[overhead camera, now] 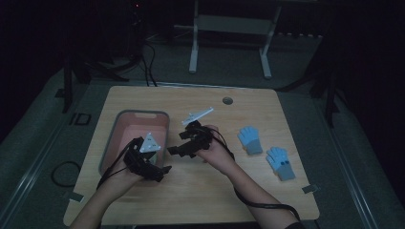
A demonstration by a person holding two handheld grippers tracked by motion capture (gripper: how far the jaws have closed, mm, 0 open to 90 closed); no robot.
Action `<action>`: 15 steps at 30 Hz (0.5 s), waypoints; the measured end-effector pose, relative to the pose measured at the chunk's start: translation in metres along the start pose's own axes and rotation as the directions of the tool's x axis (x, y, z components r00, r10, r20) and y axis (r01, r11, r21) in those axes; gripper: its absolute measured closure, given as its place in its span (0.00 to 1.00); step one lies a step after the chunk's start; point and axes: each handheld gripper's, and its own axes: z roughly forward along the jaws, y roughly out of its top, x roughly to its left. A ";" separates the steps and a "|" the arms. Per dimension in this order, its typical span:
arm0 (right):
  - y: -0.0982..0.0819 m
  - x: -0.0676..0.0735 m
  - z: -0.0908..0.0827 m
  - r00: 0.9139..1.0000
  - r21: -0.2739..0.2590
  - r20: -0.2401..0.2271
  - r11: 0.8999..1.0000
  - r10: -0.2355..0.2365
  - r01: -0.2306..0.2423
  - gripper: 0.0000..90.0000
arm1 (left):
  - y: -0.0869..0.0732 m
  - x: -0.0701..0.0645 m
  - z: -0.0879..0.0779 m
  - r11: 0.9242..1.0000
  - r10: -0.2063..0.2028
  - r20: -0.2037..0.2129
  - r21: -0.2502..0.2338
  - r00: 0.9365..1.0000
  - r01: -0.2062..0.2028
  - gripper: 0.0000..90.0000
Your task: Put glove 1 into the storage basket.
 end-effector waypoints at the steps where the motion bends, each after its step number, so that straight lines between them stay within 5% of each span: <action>1: -0.003 -0.001 -0.002 1.000 0.002 -0.001 1.000 0.000 0.000 0.19 | 0.002 -0.002 0.001 1.000 0.002 0.003 -0.005 1.000 -0.002 0.02; 15: -0.048 -0.023 -0.035 0.999 0.002 0.038 1.000 0.022 -0.022 0.19 | 0.014 -0.030 0.014 0.998 0.014 0.057 -0.068 0.998 -0.010 0.02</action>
